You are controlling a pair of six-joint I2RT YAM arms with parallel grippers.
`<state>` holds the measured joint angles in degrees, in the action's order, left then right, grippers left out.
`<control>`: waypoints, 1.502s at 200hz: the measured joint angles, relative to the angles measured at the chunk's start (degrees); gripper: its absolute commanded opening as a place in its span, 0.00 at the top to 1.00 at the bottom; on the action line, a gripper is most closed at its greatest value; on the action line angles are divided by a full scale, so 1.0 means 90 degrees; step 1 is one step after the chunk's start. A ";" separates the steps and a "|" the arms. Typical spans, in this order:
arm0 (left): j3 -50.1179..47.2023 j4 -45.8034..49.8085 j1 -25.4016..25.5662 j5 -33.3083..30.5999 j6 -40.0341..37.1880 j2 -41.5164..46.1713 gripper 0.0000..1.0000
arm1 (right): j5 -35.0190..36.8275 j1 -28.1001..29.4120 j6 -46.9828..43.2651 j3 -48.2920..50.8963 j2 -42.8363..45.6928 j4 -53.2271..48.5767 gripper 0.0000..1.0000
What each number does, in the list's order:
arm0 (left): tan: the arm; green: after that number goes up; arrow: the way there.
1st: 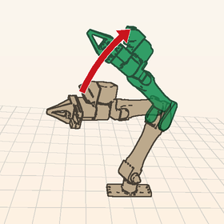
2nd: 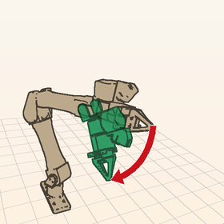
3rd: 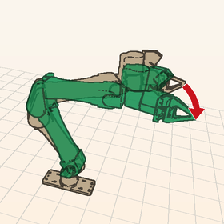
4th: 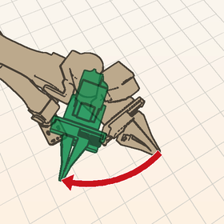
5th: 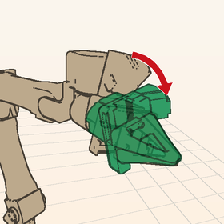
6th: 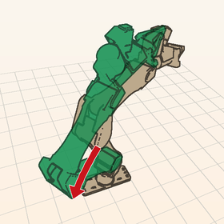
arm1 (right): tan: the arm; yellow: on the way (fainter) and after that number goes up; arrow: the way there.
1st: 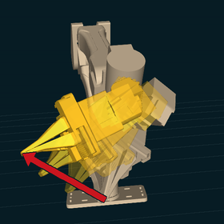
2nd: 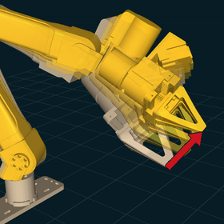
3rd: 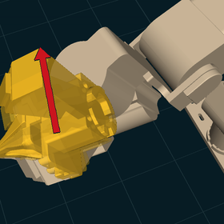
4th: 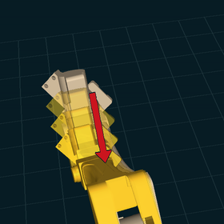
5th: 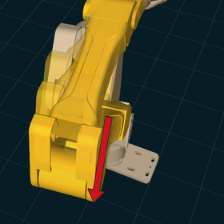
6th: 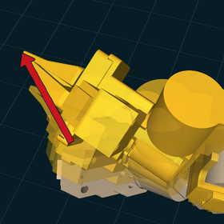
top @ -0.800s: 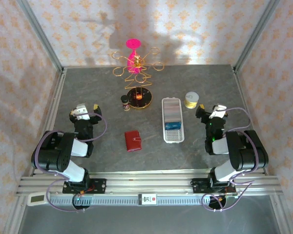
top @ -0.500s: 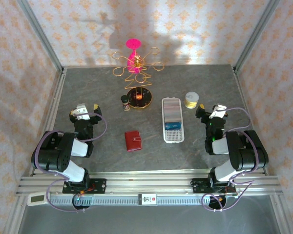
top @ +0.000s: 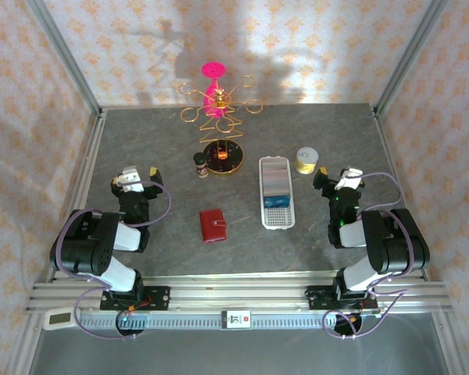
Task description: Put the credit cards into the card holder
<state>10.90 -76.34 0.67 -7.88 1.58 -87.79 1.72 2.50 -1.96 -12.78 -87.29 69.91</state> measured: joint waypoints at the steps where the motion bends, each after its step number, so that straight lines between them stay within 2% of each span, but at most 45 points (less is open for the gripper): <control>1: 0.0000 0.0000 0.0000 0.0000 0.0000 0.0000 0.01 | 0.0000 0.0000 0.0000 0.0000 0.0000 0.0000 0.00; 58: 0.0000 0.0005 0.0010 0.0000 -0.0015 0.0010 0.01 | -0.0022 0.0000 -0.0005 -0.0005 0.0085 -0.0124 0.00; 77: 0.0000 0.0408 0.0100 -0.0022 -0.0053 0.0406 0.01 | -0.0024 0.0002 0.0032 -0.0019 0.0721 -0.0746 0.00; 97: 0.0155 0.1396 0.0330 -0.0146 0.0005 0.1571 0.01 | 0.0039 0.0002 0.0260 -0.0063 0.1848 -0.1486 0.00; 110: 0.0415 0.2103 0.0393 -0.0245 0.0435 0.2392 0.01 | 0.0272 0.0000 0.0719 -0.0355 0.2584 -0.2431 0.00; 132: 0.0731 0.3232 0.0379 -0.0415 0.1936 0.3755 0.01 | 0.1156 -0.0010 0.2290 -0.1333 0.3339 -0.4554 0.00; 159: 0.0061 0.3347 0.0168 -0.0102 0.3368 0.4852 0.01 | 0.1494 -0.0053 0.3475 -0.1685 0.4107 -0.6237 0.00; 174: -0.0597 0.3504 0.0073 0.0165 0.4155 0.5462 0.01 | 0.1345 -0.0051 0.3827 -0.1625 0.4648 -0.6934 0.00; 187: -0.0755 0.4177 0.0044 0.0457 0.4522 0.5938 0.01 | 0.1047 -0.0053 0.3949 -0.1613 0.5100 -0.7363 0.00; 208: -0.0287 0.5416 0.0046 0.0942 0.4777 0.6258 0.01 | 0.0240 -0.0051 0.4007 -0.1615 0.5661 -0.7684 0.00; 230: 0.0408 0.6470 0.0109 0.1447 0.4945 0.6030 0.10 | -0.0865 0.0024 0.4051 -0.1659 0.5761 -0.7781 0.00; 248: 0.0804 0.7215 0.0542 0.1727 0.4988 0.5462 0.11 | -0.1508 0.0464 0.4211 -0.1795 0.5547 -0.7803 0.03; 272: 0.0971 0.7888 0.1608 0.1855 0.4988 0.4541 0.08 | -0.1632 0.1865 0.4384 -0.2193 0.4877 -0.7941 0.15; 289: 0.1071 0.8393 0.2416 0.1829 0.5005 0.3961 0.06 | -0.1479 0.3067 0.4376 -0.2616 0.4107 -0.8007 0.29; 300: 0.1183 0.8616 0.2759 0.1824 0.5008 0.3667 0.08 | -0.1341 0.3682 0.4413 -0.2815 0.3619 -0.8002 0.42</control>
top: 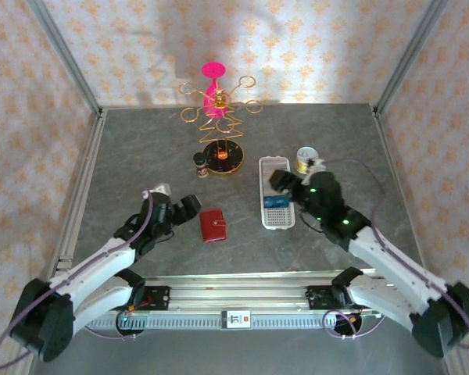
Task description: Put the credit cards into the card holder
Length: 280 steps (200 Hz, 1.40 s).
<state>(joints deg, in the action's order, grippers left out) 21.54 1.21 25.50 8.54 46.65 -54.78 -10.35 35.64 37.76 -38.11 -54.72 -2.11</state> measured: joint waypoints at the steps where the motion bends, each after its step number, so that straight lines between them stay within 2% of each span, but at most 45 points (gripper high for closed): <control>1: 0.0010 0.0012 0.0019 0.0000 0.0002 -0.0019 0.09 | -0.0002 0.0034 -0.0007 -0.0010 -0.0032 0.0002 0.44; 19: 0.0075 0.0058 0.0420 -0.0012 0.0058 -0.0299 0.17 | 0.0155 0.0726 0.0066 -0.0182 -0.0920 0.0087 0.62; 49: -0.0182 -0.0250 0.0585 0.0138 0.0301 -0.0328 0.35 | 0.0221 0.1375 0.0092 -0.0593 -0.2526 0.0199 0.75; 87: -0.0437 -0.0231 0.0585 0.0034 0.0459 -0.0182 0.38 | 0.0143 0.1834 0.0131 -0.1355 -0.4005 0.0304 0.87; 105: -0.0454 -0.0221 0.0585 -0.0017 0.0554 -0.0104 0.38 | 0.0044 0.1858 0.0109 -0.1778 -0.4629 0.0401 0.89; 126: -0.0505 -0.0219 0.0585 -0.0017 0.0673 -0.0044 0.43 | -0.0058 0.1858 0.0083 -0.2215 -0.5231 0.0449 0.90; 158: -0.0651 -0.0253 0.0585 0.0002 0.0811 -0.0032 0.44 | -0.0177 0.1858 0.0029 -0.2538 -0.5729 0.0454 0.92; 201: -0.0770 -0.0362 0.0607 0.0024 0.0952 -0.0034 0.47 | -0.0187 0.1889 0.0017 -0.2540 -0.5974 0.0471 0.95; 244: -0.0879 -0.0789 0.0809 0.0180 0.1100 -0.0046 0.48 | -0.0163 0.1899 0.0080 -0.2307 -0.5940 0.0823 0.96; 280: -0.0916 -0.1073 0.1001 0.0199 0.1200 -0.0255 0.53 | -0.0163 0.1899 0.0177 -0.2059 -0.5853 0.1134 0.97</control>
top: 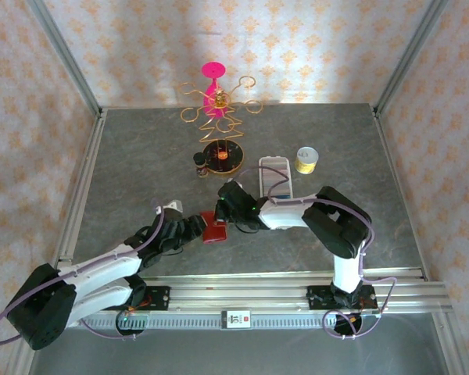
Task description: Put the credit cards into the card holder
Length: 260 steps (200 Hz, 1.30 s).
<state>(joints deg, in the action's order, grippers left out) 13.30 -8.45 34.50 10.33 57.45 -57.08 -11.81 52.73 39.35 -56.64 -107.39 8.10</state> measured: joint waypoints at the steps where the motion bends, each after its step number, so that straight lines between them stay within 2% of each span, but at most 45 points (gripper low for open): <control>1: 0.0002 -0.0007 0.0005 0.0000 0.0005 -0.0012 0.53 | 0.0000 0.0000 0.0007 0.0010 0.0000 0.0012 0.97; 18: 0.0000 -0.0136 0.0092 0.0000 0.0036 -0.0182 0.57 | 0.0002 0.0000 0.0029 0.0034 0.0012 0.0051 0.97; 84: -0.0002 -0.0629 0.0257 0.0024 0.0068 -0.0826 0.57 | 0.0029 0.0000 0.0129 0.0168 0.0095 0.0112 0.97; 155: -0.0240 -0.1800 0.0287 0.0223 0.0078 -0.1360 0.58 | 0.0051 0.0000 0.0236 0.0330 0.0185 0.0209 0.97; 174: -0.0335 -0.2110 0.0287 0.0313 0.0134 -0.1440 0.66 | 0.0051 0.0000 0.0274 0.0427 0.0253 0.0240 0.97; 213: -0.0403 -0.2446 0.0291 0.0551 0.0313 -0.1530 0.72 | 0.0107 0.0000 0.0340 0.0556 0.0347 0.0253 0.97; 238: -0.0444 -0.2616 0.0291 0.0636 0.0410 -0.1404 0.82 | 0.0148 0.0000 0.0367 0.0631 0.0410 0.0257 0.96; 260: -0.0452 -0.2737 0.0294 0.0690 0.0442 -0.1263 0.92 | 0.0158 0.0000 0.0391 0.0780 0.0566 0.0294 0.89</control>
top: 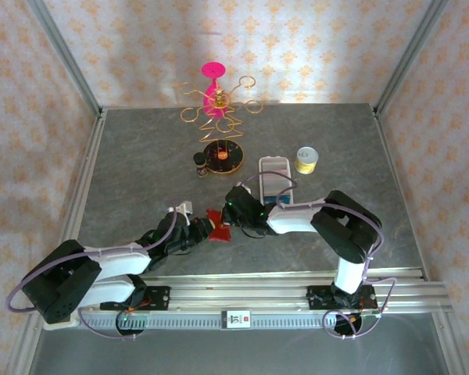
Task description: Put the credit cards into the card holder
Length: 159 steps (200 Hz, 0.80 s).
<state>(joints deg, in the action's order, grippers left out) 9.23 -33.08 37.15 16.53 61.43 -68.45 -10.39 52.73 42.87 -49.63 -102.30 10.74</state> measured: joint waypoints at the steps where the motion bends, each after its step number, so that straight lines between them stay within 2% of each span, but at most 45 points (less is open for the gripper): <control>1: 0.0000 -0.0010 0.0000 0.0005 0.0005 0.0010 0.92 | -0.0002 0.0000 0.0000 0.0015 0.0017 0.0000 0.88; 11: 0.0000 -0.0049 0.0000 0.0029 -0.0007 0.0095 0.94 | 0.0022 0.0000 0.0024 0.0121 0.0151 -0.0012 0.84; 39: 0.0029 0.0155 0.0000 0.0051 -0.0306 0.0527 1.00 | 0.0138 0.0002 -0.0087 0.0393 0.0750 -0.0107 0.64; 59: 0.0165 0.0520 0.0000 -0.0007 -0.0673 0.1015 1.00 | 0.0245 0.0019 -0.0279 0.0765 0.1647 -0.0146 0.39; 82: 0.0318 0.0682 0.0000 -0.0027 -0.1056 0.1523 1.00 | 0.0486 0.0032 -0.0651 0.1059 0.2861 -0.0238 0.16; 89: 0.0362 0.0719 0.0000 -0.0027 -0.1175 0.1644 1.00 | 0.0627 0.0036 -0.0692 0.1064 0.3189 -0.0284 0.18; 102: 0.0435 0.0758 0.0000 -0.0022 -0.1404 0.1843 1.00 | 0.0852 0.0036 -0.0695 0.1061 0.3645 -0.0325 0.30; 115: 0.0517 0.0811 0.0000 -0.0029 -0.1627 0.1979 1.00 | 0.1209 0.0036 -0.0605 0.1066 0.4027 -0.0401 0.28; 123: 0.0580 0.0889 0.0000 -0.0051 -0.1741 0.2035 1.00 | 0.1413 0.0034 -0.0602 0.1078 0.4204 -0.0425 0.31; 150: 0.0731 0.0991 0.0000 -0.0078 -0.2016 0.2113 1.00 | 0.1275 -0.0056 -0.1151 0.1095 0.4396 -0.0486 0.46; 159: 0.0753 0.0988 0.0000 -0.0075 -0.2052 0.2115 1.00 | 0.1052 -0.0063 -0.1355 0.0959 0.4260 -0.0653 0.54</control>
<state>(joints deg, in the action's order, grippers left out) 16.01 -24.18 37.15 15.86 42.96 -49.41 -0.93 52.16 30.68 -40.99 -63.96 4.86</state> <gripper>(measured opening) 0.056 0.544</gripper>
